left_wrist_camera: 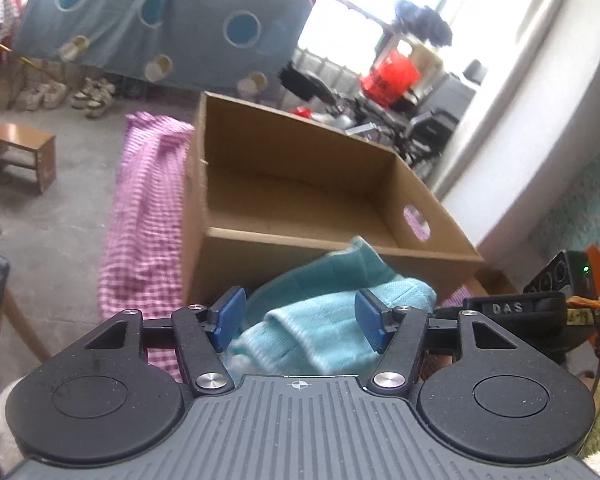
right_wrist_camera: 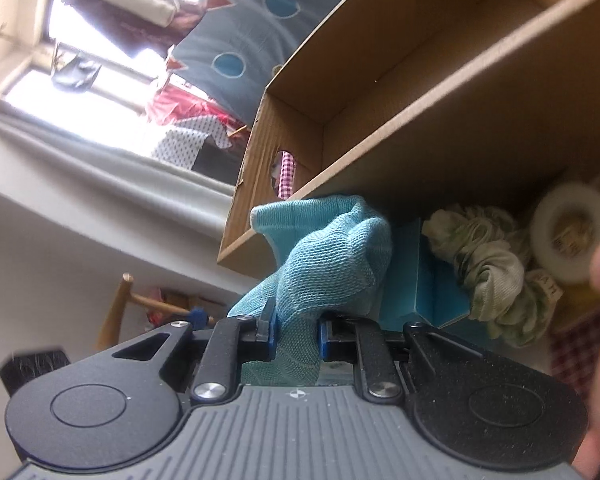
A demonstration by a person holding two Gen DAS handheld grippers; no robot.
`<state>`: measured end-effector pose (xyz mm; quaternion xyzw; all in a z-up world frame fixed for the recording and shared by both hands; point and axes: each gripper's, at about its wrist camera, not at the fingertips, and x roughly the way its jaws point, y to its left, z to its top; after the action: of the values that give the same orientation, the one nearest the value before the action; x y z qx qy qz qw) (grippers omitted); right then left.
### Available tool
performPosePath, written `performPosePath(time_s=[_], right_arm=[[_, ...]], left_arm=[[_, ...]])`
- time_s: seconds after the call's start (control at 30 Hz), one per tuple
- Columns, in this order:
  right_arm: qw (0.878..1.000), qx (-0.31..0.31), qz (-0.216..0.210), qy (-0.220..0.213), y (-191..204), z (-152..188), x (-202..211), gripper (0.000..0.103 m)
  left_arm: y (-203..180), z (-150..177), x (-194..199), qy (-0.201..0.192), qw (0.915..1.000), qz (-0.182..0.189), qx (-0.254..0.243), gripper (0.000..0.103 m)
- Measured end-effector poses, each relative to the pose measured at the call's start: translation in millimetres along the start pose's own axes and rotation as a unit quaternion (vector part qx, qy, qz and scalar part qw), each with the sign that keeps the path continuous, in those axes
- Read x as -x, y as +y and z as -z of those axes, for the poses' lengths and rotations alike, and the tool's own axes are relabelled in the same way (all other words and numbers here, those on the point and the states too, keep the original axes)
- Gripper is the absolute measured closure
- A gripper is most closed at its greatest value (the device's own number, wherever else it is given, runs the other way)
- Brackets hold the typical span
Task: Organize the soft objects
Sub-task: 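Lift the blue towel with the right gripper up over the box wall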
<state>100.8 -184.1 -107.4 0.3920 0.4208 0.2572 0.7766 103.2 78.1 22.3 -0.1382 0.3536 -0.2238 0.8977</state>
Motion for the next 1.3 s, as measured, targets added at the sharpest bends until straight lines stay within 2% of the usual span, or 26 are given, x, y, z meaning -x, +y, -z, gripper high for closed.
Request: performPosePath(time_s=[0.13,0.27,0.4,0.5,0.57,0.67,0.73,0.87,0.93,1.03,1.3], right_arm=[[0.999,0.049,-0.002,0.022,3.7,0.9,9.0,0.084],[0.996,0.081,-0.011,0.031,3.1,-2.5,12.3,0.083],[0.994,0.101,-0.027,0.035,2.4,-8.9,13.6,0.083],[0.994,0.092,-0.048,0.039,-4.8,-16.4,14.9,0.083],[0.993,0.096,-0.059,0.037,-7.3,-19.2,17.1,0.083],[0.992,0.099,-0.061,0.037,-8.9,-21.3,18.8,0.083],[0.993,0.095,-0.060,0.034,-10.1,-22.1,20.6,0.083],[0.994,0.082,-0.073,0.025,-11.9,-23.2,20.6,0.083],[0.993,0.090,-0.070,0.020,-7.6,-22.4,21.7,0.083],[0.991,0.108,-0.073,0.011,3.6,-19.2,28.2,0.083],[0.979,0.179,-0.100,-0.009,50.7,-14.7,54.8,0.083]], left_arm=[[-10.3,-3.8,-21.1,0.032,0.9987,0.037,-0.015,0.043],[-17.0,-6.5,-42.0,0.077,0.9930,0.083,-0.034,0.042],[-16.4,-12.2,-54.3,0.096,0.9876,0.116,-0.045,0.034],[-14.9,-14.8,-61.4,0.107,0.9852,0.123,-0.051,0.032],[-16.6,-14.9,-66.0,0.114,0.9852,0.113,-0.061,0.027],[-19.6,-14.3,-70.9,0.123,0.9834,0.108,-0.079,0.023],[-21.7,-12.9,-75.1,0.138,0.9792,0.120,-0.088,0.023],[-27.0,-6.1,-74.6,0.133,0.9777,0.115,-0.114,0.025],[-29.8,-5.0,-70.8,0.126,0.9788,0.110,-0.119,0.036],[-35.1,-1.7,-56.0,0.107,0.9800,0.114,-0.122,0.042],[-58.1,-6.5,-13.3,0.038,0.9838,0.102,-0.143,0.044]])
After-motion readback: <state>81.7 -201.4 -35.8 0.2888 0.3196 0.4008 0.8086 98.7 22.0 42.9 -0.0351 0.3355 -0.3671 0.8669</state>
